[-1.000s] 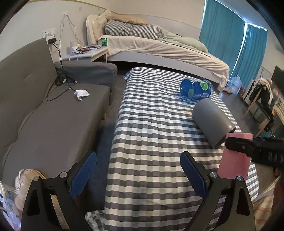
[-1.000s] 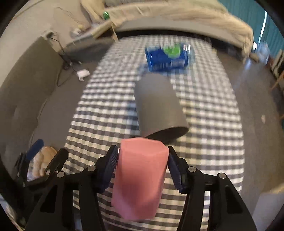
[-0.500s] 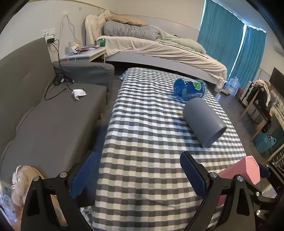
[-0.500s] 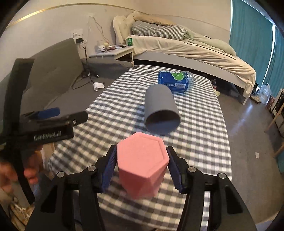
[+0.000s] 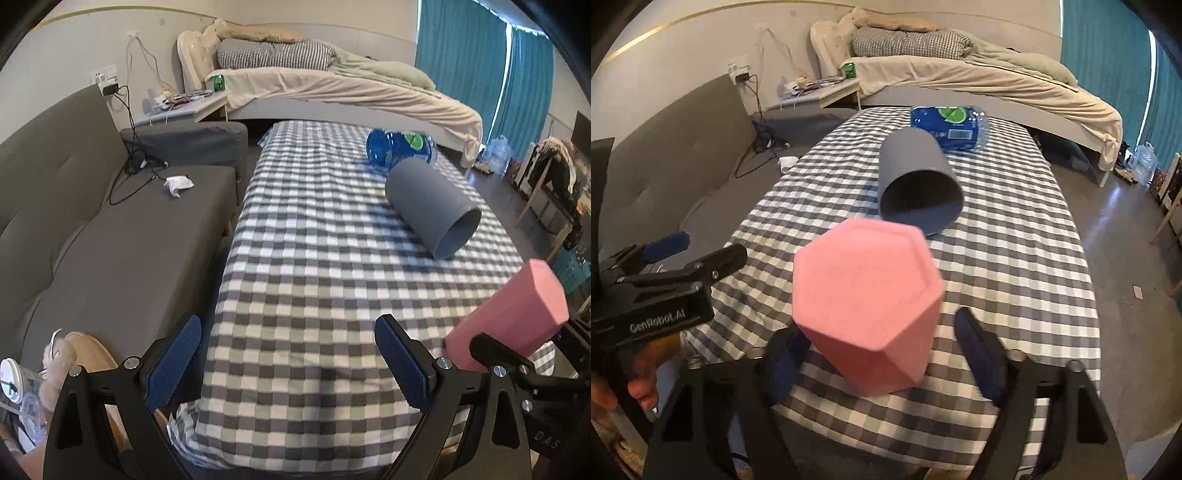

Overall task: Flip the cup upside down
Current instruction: 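Rotate the held pink cup upright with the right tool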

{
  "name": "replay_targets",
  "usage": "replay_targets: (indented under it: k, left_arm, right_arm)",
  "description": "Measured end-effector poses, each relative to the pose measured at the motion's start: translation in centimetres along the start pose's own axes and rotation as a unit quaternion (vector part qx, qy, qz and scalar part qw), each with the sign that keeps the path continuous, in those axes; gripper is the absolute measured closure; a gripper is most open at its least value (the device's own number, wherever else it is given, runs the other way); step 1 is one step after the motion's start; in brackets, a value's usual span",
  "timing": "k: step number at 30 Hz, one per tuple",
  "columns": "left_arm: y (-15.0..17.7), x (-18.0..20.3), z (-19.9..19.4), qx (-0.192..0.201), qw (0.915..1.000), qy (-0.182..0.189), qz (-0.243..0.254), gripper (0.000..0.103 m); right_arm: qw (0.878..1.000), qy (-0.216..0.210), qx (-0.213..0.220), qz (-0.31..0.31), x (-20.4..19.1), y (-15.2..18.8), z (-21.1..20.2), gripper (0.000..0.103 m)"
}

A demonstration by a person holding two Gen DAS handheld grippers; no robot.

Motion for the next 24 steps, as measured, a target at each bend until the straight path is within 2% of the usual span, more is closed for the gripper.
replay_targets:
  k: [7,13,19,24]
  left_arm:
    - [0.0,0.7,-0.2,0.014,0.9997,-0.012,0.016,0.005]
    - [-0.9,-0.6,0.0,0.036,0.9989,-0.031,0.003,0.005]
    - [-1.8,-3.9,1.0,0.041,0.9965,-0.061,-0.040,0.005]
    - [-2.3,-5.4,1.5,0.042,0.9956,-0.071,-0.044,0.005]
  right_arm:
    - [1.000,0.004,0.005,-0.016,-0.2,0.2,0.3,0.039]
    - [0.998,0.001,0.054,-0.032,-0.9,-1.6,-0.8,0.040]
    - [0.998,-0.012,0.054,-0.042,-2.5,-3.4,2.0,0.040]
    - [0.996,-0.025,0.070,-0.054,-4.1,-5.7,4.0,0.040]
Point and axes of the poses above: each gripper's, at about its wrist camera, not at the fingertips, and z roughly the way its jaws point, x to its right, y to its underside, the point moved 6 cm from there along z, roughly the way its jaws point, and after that the axes turned 4 degrees about -z, right-handed, at the moved point
